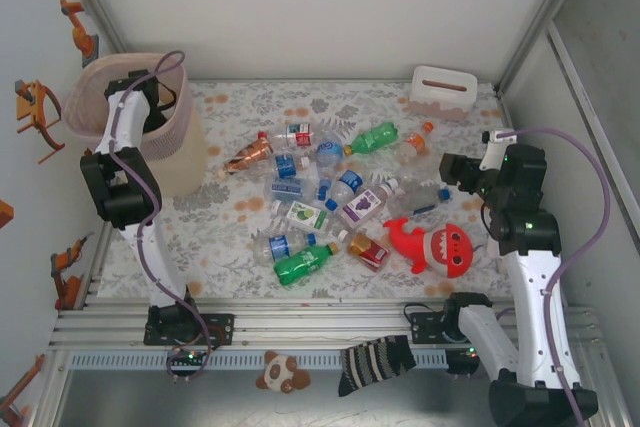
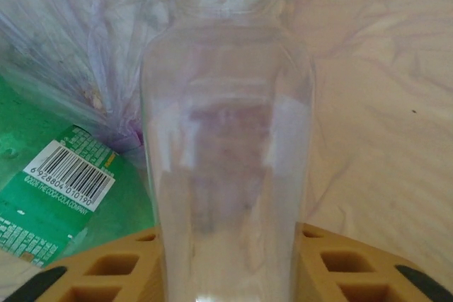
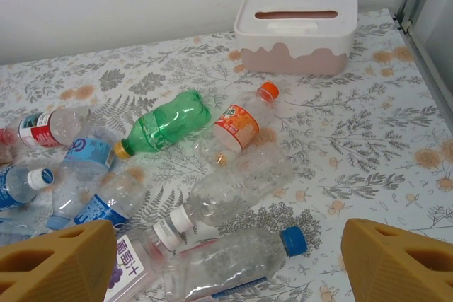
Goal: Put the plastic bottles in the bin
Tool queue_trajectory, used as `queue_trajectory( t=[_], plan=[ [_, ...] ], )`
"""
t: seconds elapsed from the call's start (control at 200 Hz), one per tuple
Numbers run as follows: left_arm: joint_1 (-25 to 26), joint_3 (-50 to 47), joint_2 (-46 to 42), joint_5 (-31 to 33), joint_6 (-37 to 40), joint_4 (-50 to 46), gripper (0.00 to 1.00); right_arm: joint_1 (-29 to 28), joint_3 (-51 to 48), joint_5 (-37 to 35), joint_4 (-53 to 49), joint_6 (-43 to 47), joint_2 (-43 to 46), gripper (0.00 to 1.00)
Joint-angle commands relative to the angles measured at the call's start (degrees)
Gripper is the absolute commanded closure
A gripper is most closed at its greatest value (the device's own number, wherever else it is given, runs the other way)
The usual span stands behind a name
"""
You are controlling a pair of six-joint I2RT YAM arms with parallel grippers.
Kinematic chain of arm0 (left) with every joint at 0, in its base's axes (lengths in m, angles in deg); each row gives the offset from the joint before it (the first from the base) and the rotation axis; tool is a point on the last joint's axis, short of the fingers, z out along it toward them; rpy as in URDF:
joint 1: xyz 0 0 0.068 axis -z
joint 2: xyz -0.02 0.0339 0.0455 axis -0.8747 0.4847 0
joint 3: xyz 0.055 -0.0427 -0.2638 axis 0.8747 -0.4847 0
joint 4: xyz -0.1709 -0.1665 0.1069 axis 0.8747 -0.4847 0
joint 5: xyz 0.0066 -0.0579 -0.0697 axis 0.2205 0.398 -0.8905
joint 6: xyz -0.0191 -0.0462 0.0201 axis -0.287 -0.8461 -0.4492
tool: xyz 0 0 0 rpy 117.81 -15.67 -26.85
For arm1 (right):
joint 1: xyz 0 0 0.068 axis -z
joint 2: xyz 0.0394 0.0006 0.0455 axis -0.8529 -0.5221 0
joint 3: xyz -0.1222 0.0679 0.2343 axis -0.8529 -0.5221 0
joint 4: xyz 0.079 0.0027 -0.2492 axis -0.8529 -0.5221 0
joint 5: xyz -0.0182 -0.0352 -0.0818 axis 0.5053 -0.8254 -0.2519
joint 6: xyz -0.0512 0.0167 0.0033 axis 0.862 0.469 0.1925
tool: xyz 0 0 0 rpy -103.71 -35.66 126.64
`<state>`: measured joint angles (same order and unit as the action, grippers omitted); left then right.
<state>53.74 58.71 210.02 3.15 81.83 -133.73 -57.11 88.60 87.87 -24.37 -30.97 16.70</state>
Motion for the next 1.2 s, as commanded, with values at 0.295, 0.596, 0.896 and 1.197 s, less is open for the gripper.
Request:
queue_trajectory(
  t=[0.295, 0.596, 0.896, 1.197],
  plan=[
    [-0.18, 1.58, -9.82, -0.91, -1.62, 1.39, 0.36, -0.51, 1.99, -0.20, -0.42, 0.12, 0.77, 0.18],
    [-0.29, 8.26, -15.87, -2.15, -1.57, -2.30, 0.34, -0.48, 3.63, 0.06, -1.33, 0.12, 1.03, 0.18],
    [0.14, 12.64, -22.95, -7.36, -1.88, -3.31, 0.34, -0.44, 4.12, 0.54, -0.98, -0.08, 0.85, 0.18],
    [7.57, 14.62, -27.50, -8.84, 2.02, -3.34, 0.33, -0.45, 4.15, 1.12, -0.53, -1.05, 0.73, 0.18]
  ],
)
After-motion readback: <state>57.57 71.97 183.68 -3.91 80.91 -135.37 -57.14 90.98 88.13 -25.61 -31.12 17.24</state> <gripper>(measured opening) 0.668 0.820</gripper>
